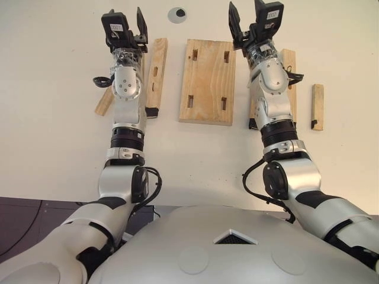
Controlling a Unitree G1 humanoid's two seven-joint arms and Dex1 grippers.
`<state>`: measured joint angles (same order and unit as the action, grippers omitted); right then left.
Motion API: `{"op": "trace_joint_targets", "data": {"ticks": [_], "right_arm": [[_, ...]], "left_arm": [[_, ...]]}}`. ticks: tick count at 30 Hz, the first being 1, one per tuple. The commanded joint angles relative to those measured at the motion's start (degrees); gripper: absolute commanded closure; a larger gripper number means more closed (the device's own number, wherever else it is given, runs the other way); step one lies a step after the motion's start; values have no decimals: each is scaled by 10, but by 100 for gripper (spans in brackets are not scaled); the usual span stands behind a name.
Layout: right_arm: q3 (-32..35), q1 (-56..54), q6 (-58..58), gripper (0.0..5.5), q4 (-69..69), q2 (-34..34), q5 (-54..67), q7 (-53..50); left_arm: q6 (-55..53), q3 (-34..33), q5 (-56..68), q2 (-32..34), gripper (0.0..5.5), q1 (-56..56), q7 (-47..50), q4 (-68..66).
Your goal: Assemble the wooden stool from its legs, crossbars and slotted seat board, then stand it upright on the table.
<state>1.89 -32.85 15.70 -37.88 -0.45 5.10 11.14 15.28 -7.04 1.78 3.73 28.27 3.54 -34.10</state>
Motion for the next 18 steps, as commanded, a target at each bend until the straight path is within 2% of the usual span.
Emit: {"op": "trace_joint_targets", "data": {"ticks": [1, 13, 15, 18], "right_arm": [[2, 3, 4, 236, 9, 7, 9, 10], [-2, 6, -4, 236, 18, 11, 15, 14], [-2, 13, -7, 236, 35, -2, 9, 19], [16, 102, -62, 236, 152, -59, 28, 56]], "left_arm": [[9, -1, 14, -6, 231, -6, -17, 9], [9, 0, 22, -12, 231, -14, -38, 19], [9, 0, 21, -12, 231, -15, -35, 22], [3, -5, 20, -9, 231, -41, -29, 50]]}}
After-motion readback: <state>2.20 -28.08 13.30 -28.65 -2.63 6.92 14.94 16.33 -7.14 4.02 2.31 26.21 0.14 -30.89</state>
